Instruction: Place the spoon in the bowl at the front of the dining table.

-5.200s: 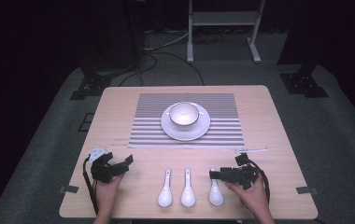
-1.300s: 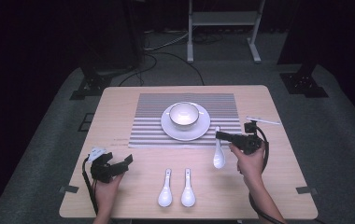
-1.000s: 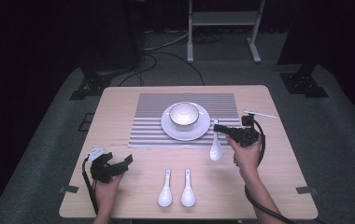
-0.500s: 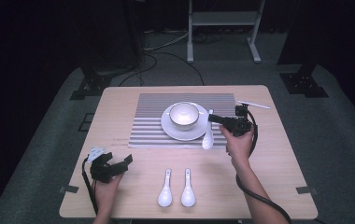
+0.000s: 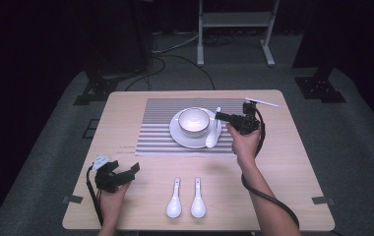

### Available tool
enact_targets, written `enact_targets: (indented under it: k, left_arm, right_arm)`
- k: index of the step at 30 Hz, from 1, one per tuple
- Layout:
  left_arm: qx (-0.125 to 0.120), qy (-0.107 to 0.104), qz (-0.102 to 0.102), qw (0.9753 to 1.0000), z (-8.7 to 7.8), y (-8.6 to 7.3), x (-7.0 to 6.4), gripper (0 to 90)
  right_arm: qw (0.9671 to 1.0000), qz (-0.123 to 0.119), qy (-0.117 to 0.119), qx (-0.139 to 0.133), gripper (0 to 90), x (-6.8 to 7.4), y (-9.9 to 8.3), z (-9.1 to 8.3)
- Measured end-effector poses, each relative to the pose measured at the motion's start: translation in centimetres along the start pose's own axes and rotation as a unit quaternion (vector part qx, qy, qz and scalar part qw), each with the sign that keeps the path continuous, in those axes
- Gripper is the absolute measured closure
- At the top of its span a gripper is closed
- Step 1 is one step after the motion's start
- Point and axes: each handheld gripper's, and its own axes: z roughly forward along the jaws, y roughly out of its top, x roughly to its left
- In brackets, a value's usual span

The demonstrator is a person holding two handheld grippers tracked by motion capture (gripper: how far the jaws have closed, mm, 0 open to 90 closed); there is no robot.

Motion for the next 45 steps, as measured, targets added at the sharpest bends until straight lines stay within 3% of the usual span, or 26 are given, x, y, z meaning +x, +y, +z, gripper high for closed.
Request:
enact_targets:
  k: [14,24,32,45]
  left_arm:
    - [-0.002,-0.001,-0.001,1.0000,0.0,0.0,0.0,3.5]
    - [-0.002,-0.002,-0.002,1.0000,0.0,0.0,0.0,3.5]
    - [-0.002,-0.002,-0.002,1.0000,0.0,0.0,0.0,3.5]
    - [-0.002,-0.004,-0.003,1.0000,0.0,0.0,0.1,3.5]
  right_arm:
    - [0.9999,0.013,-0.010,-0.006,85.9,-0.1,0.8,1.9]
    - [0.9993,0.028,-0.009,-0.025,85.9,-0.3,1.3,3.3]
    - [0.9970,0.055,-0.015,-0.052,86.0,-1.0,1.6,4.9]
    - [0.9941,0.070,-0.024,-0.080,86.0,-1.6,1.1,6.1]
